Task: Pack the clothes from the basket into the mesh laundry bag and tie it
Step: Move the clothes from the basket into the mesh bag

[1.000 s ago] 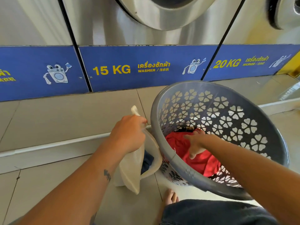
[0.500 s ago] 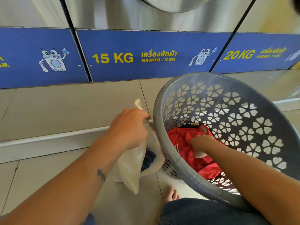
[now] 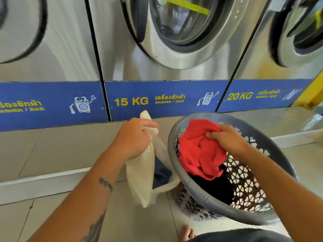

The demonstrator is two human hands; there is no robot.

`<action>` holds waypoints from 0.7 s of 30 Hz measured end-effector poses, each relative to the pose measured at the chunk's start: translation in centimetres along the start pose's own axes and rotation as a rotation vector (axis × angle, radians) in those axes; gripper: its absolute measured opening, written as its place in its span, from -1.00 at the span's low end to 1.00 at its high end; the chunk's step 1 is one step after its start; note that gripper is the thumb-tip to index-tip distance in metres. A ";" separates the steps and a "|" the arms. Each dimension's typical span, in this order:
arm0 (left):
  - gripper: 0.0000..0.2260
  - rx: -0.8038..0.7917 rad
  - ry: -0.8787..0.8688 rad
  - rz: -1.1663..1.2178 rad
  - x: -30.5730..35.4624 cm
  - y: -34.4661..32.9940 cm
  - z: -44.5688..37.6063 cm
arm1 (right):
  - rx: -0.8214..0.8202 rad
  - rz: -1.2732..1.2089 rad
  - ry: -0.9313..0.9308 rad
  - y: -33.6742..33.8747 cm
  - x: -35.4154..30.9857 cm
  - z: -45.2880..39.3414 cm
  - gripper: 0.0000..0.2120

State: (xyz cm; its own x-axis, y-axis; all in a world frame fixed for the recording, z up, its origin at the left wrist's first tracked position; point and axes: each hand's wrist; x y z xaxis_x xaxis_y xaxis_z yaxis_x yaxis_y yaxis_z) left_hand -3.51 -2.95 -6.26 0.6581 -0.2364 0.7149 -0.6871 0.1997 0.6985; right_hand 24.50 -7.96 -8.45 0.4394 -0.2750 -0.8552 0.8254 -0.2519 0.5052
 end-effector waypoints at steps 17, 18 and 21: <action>-0.55 0.045 -0.082 0.278 0.8 1.4 1.5 | -0.092 0.015 0.472 -13.5 -2.7 8.5 -0.67; -0.55 0.033 -0.096 0.282 0.9 1.3 1.5 | -0.166 0.064 0.475 -13.5 -2.6 8.3 -0.65; -0.55 0.025 -0.103 0.300 0.9 1.5 1.4 | -0.347 0.137 0.412 -12.3 -2.7 7.5 -0.53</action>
State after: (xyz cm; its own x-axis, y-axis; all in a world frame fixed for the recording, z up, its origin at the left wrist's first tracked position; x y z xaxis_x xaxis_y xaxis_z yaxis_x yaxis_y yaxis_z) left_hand -4.35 -4.20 -4.59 0.3915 -0.2659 0.8809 -0.8540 0.2515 0.4555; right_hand 10.49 -11.10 -11.42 0.5959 0.1195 -0.7941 0.7885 0.1001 0.6068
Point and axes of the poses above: each hand's wrist, its own z-axis away from the middle knuckle, its own y-axis out of the back of the hand, x = y × z, and after that the axes turned 2 degrees about -z, right-handed
